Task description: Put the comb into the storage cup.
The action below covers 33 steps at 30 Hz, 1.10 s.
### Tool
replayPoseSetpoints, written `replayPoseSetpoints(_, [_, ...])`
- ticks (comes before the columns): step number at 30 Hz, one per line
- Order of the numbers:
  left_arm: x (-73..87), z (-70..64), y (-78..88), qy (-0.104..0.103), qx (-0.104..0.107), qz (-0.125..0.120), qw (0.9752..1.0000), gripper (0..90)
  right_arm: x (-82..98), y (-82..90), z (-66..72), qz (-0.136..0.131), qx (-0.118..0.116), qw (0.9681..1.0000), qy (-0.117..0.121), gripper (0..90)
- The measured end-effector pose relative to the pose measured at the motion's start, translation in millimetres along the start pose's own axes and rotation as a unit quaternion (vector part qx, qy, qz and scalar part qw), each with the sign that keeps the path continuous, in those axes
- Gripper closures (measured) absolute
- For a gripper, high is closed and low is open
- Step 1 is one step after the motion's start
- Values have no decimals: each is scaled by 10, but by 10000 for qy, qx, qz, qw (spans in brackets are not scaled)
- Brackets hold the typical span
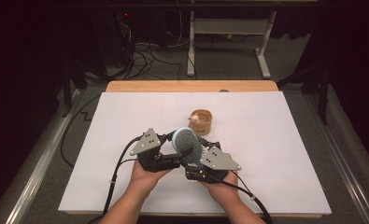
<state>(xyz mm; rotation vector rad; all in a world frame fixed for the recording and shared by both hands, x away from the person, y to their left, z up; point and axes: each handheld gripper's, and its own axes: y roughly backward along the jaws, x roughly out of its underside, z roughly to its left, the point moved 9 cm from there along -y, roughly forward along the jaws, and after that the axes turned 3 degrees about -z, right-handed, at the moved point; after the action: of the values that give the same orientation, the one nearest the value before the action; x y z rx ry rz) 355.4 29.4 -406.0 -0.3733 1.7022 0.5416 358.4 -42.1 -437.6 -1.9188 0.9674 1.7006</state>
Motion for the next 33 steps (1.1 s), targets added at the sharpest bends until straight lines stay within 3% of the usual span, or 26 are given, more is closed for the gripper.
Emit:
replayPoseSetpoints(4, [-3, -9, 8, -24, -2, -14, 10000, 367, 0, -2, 5, -3, -2, 10000, 17, 204])
replayPoseSetpoints(33, [-26, 32, 37, 407, -37, -94, 9991, 500, -2, -7, 10, 31, 36, 10000, 49, 203])
